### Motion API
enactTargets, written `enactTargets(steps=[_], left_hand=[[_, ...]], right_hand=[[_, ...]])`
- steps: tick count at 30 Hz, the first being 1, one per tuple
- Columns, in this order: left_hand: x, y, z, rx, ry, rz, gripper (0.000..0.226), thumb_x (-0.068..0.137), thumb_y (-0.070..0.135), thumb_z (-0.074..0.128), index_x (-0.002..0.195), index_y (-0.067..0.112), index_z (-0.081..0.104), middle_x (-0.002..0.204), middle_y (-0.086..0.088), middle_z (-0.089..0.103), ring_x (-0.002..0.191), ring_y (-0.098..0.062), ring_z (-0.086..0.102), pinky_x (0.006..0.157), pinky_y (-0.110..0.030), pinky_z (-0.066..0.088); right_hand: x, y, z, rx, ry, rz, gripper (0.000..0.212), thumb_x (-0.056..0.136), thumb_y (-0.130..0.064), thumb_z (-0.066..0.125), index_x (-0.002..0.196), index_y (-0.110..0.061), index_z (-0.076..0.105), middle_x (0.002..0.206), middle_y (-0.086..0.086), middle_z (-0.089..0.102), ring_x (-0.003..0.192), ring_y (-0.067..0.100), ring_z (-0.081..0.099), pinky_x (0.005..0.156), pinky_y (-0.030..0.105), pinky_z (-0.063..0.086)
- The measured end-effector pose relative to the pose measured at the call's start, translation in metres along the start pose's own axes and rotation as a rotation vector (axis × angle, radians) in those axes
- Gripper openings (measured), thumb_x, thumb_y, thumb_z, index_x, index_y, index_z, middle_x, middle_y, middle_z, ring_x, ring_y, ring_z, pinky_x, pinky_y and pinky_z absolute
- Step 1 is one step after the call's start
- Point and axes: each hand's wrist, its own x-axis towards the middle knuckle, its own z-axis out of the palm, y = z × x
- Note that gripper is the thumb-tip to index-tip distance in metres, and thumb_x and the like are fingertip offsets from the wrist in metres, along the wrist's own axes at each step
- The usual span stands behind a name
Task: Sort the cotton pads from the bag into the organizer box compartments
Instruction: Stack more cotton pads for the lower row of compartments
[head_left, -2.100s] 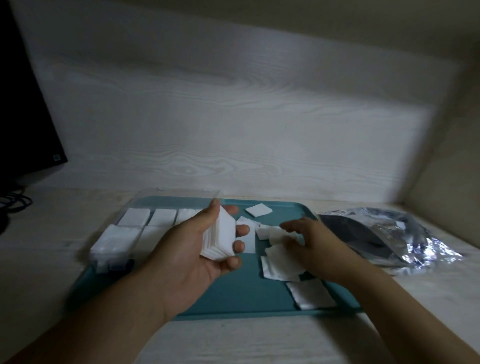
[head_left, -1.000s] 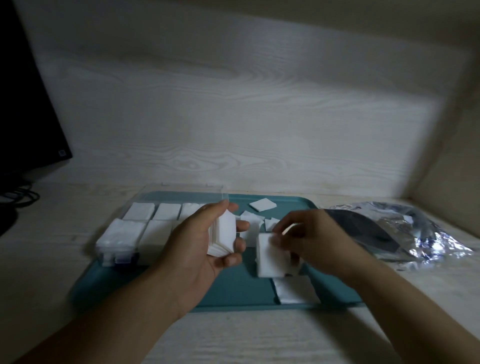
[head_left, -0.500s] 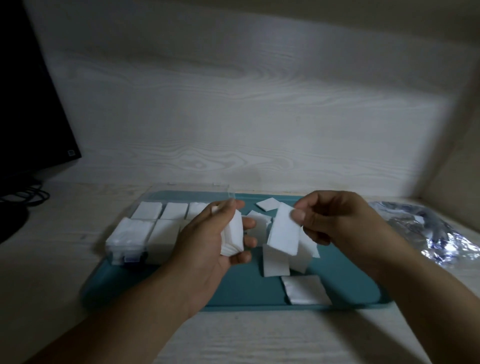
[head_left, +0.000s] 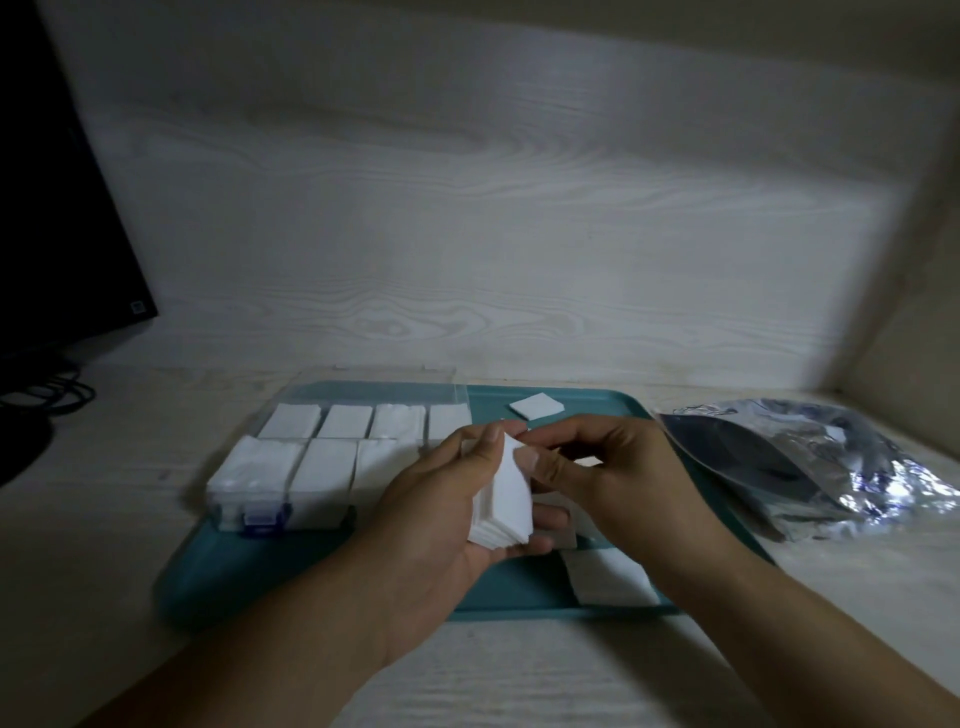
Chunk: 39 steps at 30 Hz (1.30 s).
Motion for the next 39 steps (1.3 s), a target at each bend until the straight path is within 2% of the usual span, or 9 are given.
enactTargets(steps=[4, 7, 11, 13, 16, 22, 29, 35, 39], left_hand=[[0.000, 0.002, -0.003, -0.022, 0.019, 0.008, 0.030, 0.098, 0.025, 0.049, 0.119, 0.008, 0.063, 0.088, -0.019, 0.071, 0.068, -0.029, 0.066, 0.060, -0.038, 0.058], [0.000, 0.003, -0.005, -0.050, 0.066, -0.013, 0.029, 0.098, 0.024, 0.052, 0.120, 0.009, 0.063, 0.106, -0.022, 0.072, 0.094, -0.035, 0.070, 0.076, -0.046, 0.058], [0.001, 0.002, -0.006, -0.066, 0.066, 0.006, 0.029, 0.098, 0.025, 0.053, 0.119, 0.010, 0.065, 0.093, -0.019, 0.072, 0.077, -0.027, 0.072, 0.064, -0.038, 0.059], [0.002, 0.001, -0.007, -0.070, 0.061, 0.006, 0.029, 0.097, 0.026, 0.053, 0.119, 0.010, 0.065, 0.093, -0.020, 0.071, 0.075, -0.027, 0.070, 0.059, -0.035, 0.057], [0.002, 0.000, -0.007, -0.076, 0.041, 0.022, 0.030, 0.096, 0.025, 0.053, 0.118, 0.009, 0.066, 0.093, -0.016, 0.074, 0.074, -0.024, 0.073, 0.060, -0.034, 0.057], [0.005, -0.004, -0.009, -0.029, 0.001, 0.049, 0.047, 0.082, 0.030, 0.058, 0.124, 0.009, 0.063, 0.114, -0.015, 0.071, 0.103, -0.031, 0.070, 0.073, -0.038, 0.058], [0.002, -0.003, -0.009, -0.049, -0.001, 0.024, 0.031, 0.097, 0.028, 0.050, 0.119, 0.015, 0.066, 0.092, -0.014, 0.075, 0.076, -0.025, 0.074, 0.059, -0.034, 0.057], [0.001, -0.001, -0.007, -0.040, 0.009, 0.030, 0.031, 0.101, 0.024, 0.045, 0.121, 0.013, 0.065, 0.100, -0.013, 0.075, 0.077, -0.022, 0.075, 0.065, -0.036, 0.061], [0.002, -0.002, -0.003, -0.056, 0.028, 0.035, 0.031, 0.097, 0.022, 0.049, 0.120, 0.009, 0.065, 0.104, -0.014, 0.073, 0.078, -0.022, 0.074, 0.060, -0.033, 0.057]], right_hand=[[-0.003, 0.000, -0.004, -0.286, -0.052, -0.175, 0.026, 0.084, -0.018, 0.073, 0.107, -0.030, 0.071, 0.108, -0.014, 0.065, 0.099, -0.004, 0.059, 0.077, 0.009, 0.042], [-0.008, -0.003, -0.010, -0.309, -0.194, -0.228, 0.070, 0.078, -0.036, 0.071, 0.142, -0.037, 0.041, 0.133, -0.023, 0.051, 0.123, -0.009, 0.046, 0.097, 0.010, 0.039], [-0.012, -0.001, -0.005, -0.363, -0.295, -0.280, 0.091, 0.074, -0.039, 0.081, 0.149, -0.037, 0.029, 0.135, -0.023, 0.051, 0.128, -0.004, 0.045, 0.109, 0.023, 0.035], [-0.011, 0.002, -0.002, -0.370, -0.278, -0.278, 0.090, 0.075, -0.036, 0.083, 0.148, -0.038, 0.031, 0.132, -0.024, 0.053, 0.126, -0.001, 0.048, 0.110, 0.026, 0.037], [-0.012, 0.001, 0.000, -0.340, -0.271, -0.271, 0.089, 0.075, -0.030, 0.084, 0.147, -0.039, 0.032, 0.127, -0.026, 0.055, 0.124, -0.003, 0.049, 0.101, 0.014, 0.040], [-0.013, 0.001, 0.004, -0.264, -0.311, -0.262, 0.092, 0.072, -0.022, 0.086, 0.147, -0.035, 0.034, 0.126, -0.021, 0.059, 0.115, -0.003, 0.055, 0.085, 0.006, 0.045], [-0.013, 0.000, 0.002, -0.342, -0.330, -0.285, 0.099, 0.070, -0.042, 0.084, 0.150, -0.040, 0.025, 0.135, -0.023, 0.050, 0.127, -0.004, 0.046, 0.103, 0.012, 0.037], [-0.008, 0.000, -0.004, -0.261, -0.315, -0.286, 0.066, 0.073, -0.026, 0.086, 0.129, -0.030, 0.051, 0.122, -0.019, 0.062, 0.120, 0.006, 0.057, 0.103, 0.035, 0.046], [-0.008, 0.002, -0.001, -0.247, -0.294, -0.261, 0.044, 0.070, -0.023, 0.088, 0.100, -0.025, 0.057, 0.109, -0.018, 0.065, 0.108, 0.007, 0.062, 0.092, 0.032, 0.052]])
